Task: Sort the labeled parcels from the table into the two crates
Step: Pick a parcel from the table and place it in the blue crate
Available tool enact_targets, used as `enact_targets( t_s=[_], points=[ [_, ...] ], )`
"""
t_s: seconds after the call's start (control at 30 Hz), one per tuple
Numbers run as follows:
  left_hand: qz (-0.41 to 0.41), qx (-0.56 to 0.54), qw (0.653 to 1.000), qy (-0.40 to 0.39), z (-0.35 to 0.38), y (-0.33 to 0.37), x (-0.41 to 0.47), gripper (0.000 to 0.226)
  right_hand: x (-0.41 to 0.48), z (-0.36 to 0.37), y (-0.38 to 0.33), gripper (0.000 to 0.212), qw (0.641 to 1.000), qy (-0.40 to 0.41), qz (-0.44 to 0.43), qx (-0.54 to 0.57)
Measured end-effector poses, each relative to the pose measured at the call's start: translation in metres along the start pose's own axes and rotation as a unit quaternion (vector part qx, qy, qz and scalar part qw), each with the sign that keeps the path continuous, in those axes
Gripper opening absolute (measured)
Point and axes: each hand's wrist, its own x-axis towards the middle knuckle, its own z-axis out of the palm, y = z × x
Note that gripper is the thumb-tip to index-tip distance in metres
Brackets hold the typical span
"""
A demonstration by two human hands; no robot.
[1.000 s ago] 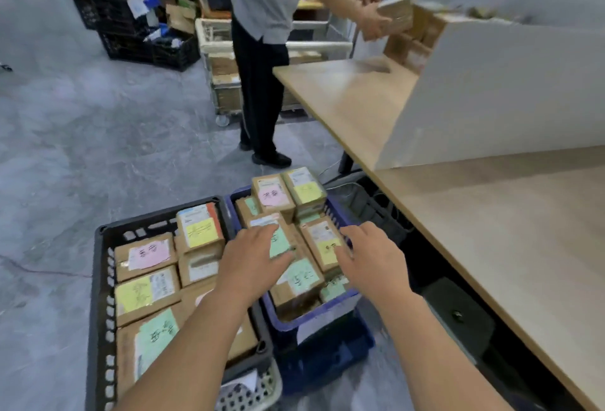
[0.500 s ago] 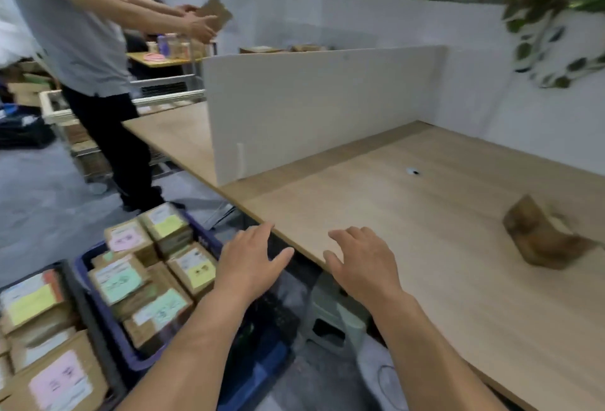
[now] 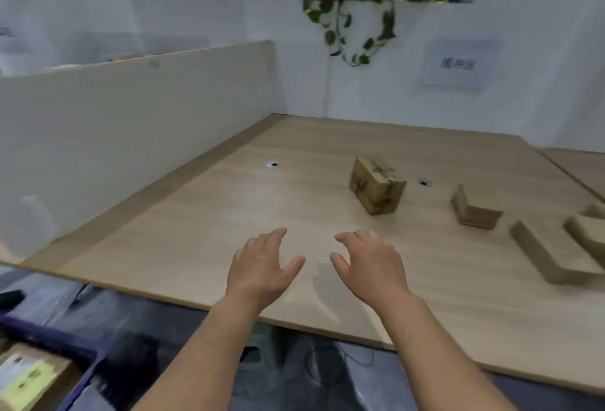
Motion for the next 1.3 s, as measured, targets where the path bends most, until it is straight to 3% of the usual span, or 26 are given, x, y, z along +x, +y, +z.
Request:
enact_targets(
  t_s=[0.37, 0.63, 0.87, 1.13, 1.3],
  points=[
    [0.079, -0.027, 0.996, -0.035, 0.059, 0.076, 0.126, 0.064, 0.075, -0.006, 0.116, 0.040, 0.993, 0.006, 0.118, -0.025],
    [0.095, -0.030, 0.993, -0.059, 0.093, 0.104, 0.239, 0.068, 0.162, 0.009, 0.184, 0.040, 0.987, -0.018, 0.159, -0.027],
    [0.095, -0.028, 0.990, -0.099, 0.140, 0.113, 0.316, 0.069, 0.230, 0.045, 0.231, 0.051, 0.977, -0.061, 0.202, -0.013],
    [0.164, -0.035, 0.978, -0.124, 0.182, 0.130, 0.359, 0.063, 0.268, 0.079, 0.259, 0.056, 0.969, -0.066, 0.234, 0.045],
    [0.089, -0.096, 0.984, -0.117, 0.183, 0.117, 0.355, 0.057, 0.273, 0.089, 0.254, 0.045, 0.967, -0.022, 0.213, 0.140]
  ],
)
